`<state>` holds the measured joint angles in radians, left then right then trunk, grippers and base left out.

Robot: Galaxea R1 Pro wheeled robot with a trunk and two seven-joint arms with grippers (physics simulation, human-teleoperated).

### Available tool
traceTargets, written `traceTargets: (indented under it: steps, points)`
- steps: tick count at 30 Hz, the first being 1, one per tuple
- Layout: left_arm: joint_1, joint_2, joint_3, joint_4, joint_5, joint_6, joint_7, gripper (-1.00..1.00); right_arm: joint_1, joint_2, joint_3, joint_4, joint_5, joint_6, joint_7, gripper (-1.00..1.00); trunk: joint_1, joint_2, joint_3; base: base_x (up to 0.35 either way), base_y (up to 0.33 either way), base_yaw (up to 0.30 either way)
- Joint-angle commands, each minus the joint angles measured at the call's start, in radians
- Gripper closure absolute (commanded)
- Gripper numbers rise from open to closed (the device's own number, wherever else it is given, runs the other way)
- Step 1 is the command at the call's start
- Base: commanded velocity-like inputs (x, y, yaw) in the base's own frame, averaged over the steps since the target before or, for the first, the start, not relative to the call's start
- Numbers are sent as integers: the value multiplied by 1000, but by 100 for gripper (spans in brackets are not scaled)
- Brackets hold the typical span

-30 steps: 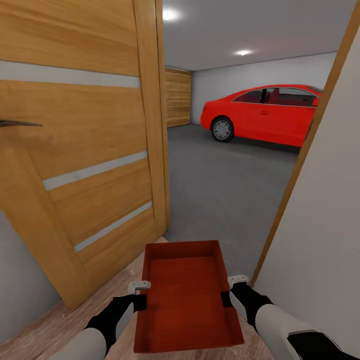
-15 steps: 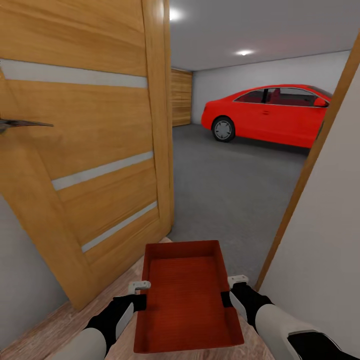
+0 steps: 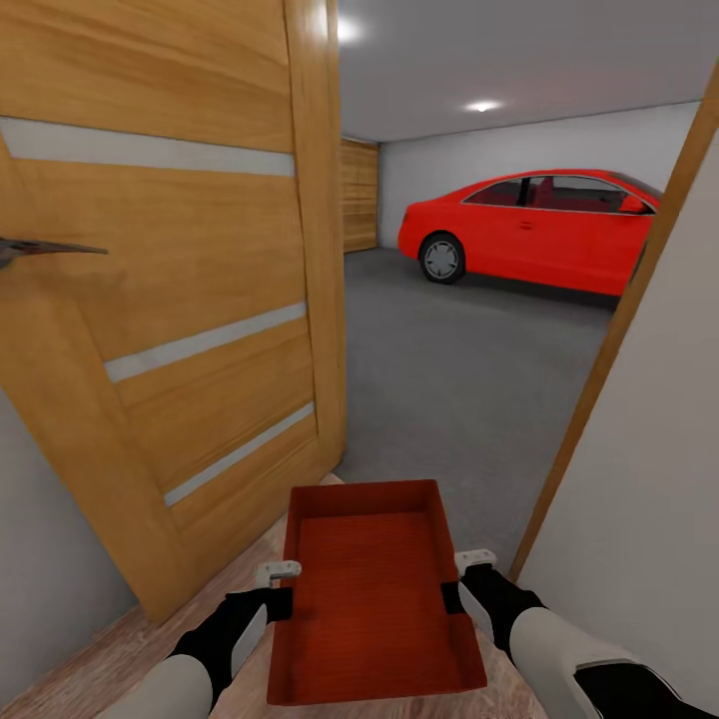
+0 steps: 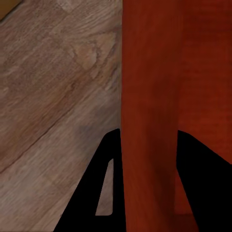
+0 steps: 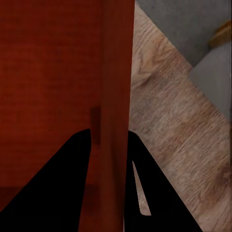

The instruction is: Move the two storage containers from the living room to the garage. In the garage, place one container on the floor and stack the other container on top of it (either order is fine).

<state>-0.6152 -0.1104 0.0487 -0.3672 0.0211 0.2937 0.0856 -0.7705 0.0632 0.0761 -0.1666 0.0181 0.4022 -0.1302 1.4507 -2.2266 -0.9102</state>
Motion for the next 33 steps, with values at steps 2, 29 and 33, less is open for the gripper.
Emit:
traceTargets:
  steps: [2, 29, 33]
  points:
    - [0, 0, 7, -2, -10, 7, 5, 100, -1, 0, 2, -2, 3, 7, -2, 100, 0, 0, 0, 0, 1, -203]
    - [0, 0, 6, -2, -10, 7, 3, 100, -1, 0, 2, -2, 3, 7, -2, 100, 0, 0, 7, 0, 86, -122]
    - [0, 0, 6, -2, -10, 7, 3, 100, -1, 0, 2, -2, 3, 7, -2, 100, 0, 0, 7, 0, 64, 0]
